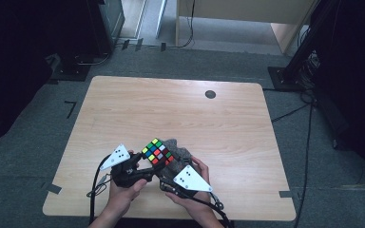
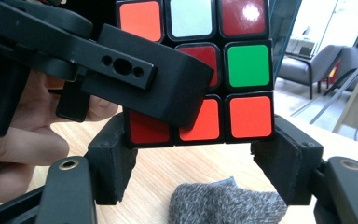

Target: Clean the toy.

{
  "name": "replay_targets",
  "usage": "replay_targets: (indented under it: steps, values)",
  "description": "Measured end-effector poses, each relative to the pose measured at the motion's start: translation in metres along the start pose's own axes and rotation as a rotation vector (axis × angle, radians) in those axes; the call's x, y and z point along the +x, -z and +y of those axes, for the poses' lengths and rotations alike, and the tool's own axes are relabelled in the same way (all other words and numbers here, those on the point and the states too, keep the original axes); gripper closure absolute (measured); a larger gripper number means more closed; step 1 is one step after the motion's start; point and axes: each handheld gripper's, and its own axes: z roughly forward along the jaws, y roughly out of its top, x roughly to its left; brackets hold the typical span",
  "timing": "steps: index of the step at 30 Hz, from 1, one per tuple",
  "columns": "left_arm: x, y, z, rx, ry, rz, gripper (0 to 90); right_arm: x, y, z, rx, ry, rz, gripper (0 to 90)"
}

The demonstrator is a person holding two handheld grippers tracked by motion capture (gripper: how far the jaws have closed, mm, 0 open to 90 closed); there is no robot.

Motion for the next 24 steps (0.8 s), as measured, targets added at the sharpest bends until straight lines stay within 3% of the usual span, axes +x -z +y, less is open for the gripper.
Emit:
replay_targets:
  steps: [8, 11, 14, 16, 21, 24]
  values:
    - [0.005, -0.001, 0.001, 0.019, 0.025, -0.043, 33.8, 0.000, 0.002, 0.001, 0.009, 0.027, -0.002, 34.5]
    - [0.005, 0.000, 0.003, 0.018, 0.003, -0.040, 32.8, 0.000, 0.002, 0.002, 0.024, 0.027, -0.004, 34.6]
    - [0.006, 0.005, 0.007, -0.016, -0.005, -0.038, 29.0, -0.002, 0.002, 0.002, 0.049, 0.026, 0.014, 34.6]
    - [0.008, 0.010, 0.010, -0.044, -0.033, -0.027, 27.5, -0.003, 0.002, 0.001, 0.064, 0.027, 0.021, 34.7]
    - [0.015, 0.028, 0.021, -0.138, -0.064, -0.019, 25.4, -0.014, 0.000, -0.001, 0.139, -0.016, 0.019, 34.7]
    - [0.021, 0.032, 0.021, -0.125, -0.118, 0.016, 23.9, -0.024, 0.000, -0.001, 0.177, -0.062, 0.011, 34.7]
